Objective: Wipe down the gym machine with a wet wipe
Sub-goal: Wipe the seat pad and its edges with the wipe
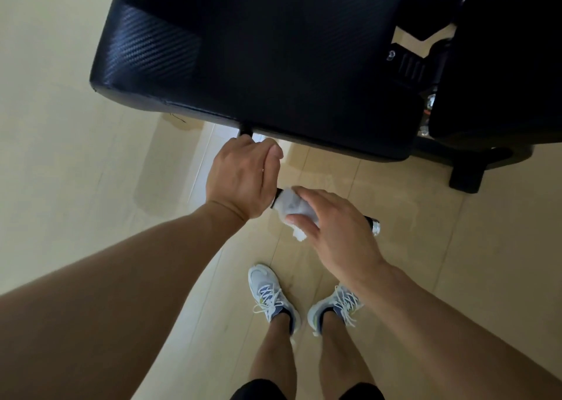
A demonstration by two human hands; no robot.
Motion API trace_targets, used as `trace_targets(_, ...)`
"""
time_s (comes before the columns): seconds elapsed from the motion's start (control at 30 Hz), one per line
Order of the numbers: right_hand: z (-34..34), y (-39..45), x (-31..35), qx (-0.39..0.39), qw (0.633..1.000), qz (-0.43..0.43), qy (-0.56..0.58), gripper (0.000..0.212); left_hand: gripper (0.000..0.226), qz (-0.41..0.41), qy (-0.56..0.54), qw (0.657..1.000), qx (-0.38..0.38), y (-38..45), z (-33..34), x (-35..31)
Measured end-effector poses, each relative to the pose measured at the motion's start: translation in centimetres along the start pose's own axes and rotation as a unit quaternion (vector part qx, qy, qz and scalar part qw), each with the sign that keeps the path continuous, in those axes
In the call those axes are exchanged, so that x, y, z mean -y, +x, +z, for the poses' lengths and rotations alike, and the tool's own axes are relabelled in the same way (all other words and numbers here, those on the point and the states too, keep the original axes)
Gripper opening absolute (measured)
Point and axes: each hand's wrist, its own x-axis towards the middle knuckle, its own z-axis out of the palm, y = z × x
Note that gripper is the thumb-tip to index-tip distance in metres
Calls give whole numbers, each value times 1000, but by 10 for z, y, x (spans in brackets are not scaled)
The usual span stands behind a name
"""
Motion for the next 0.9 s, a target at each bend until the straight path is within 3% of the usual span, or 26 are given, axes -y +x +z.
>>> trace_targets(0.17, 0, -18, -26, 19, 992, 26, -125, 50, 63, 22, -8, 1000, -4, -1, 2, 3)
trace_targets(0.33, 20, 13, 13, -35, 988, -65, -136, 40, 66, 23, -4, 1000, -14, -1, 5, 6)
trace_targets(0.43, 17, 16, 14, -22, 983, -91, -161, 38, 56, 16, 8, 1000, -18, -2, 5, 5)
trace_targets(0.57, -1, -9, -36, 34, 978, -51, -198, 42, 58, 16, -1, 1000, -6, -1, 2, 3)
trace_targets(0.67, -4, -21, -58, 28, 983, -22, -181, 45, 68, 24, -4, 1000, -1, -1, 2, 3)
trace_targets(0.9, 24, 9, 19, -48, 988, -50, -139, 29, 55, 23, 17, 999, -16, -1, 2, 3)
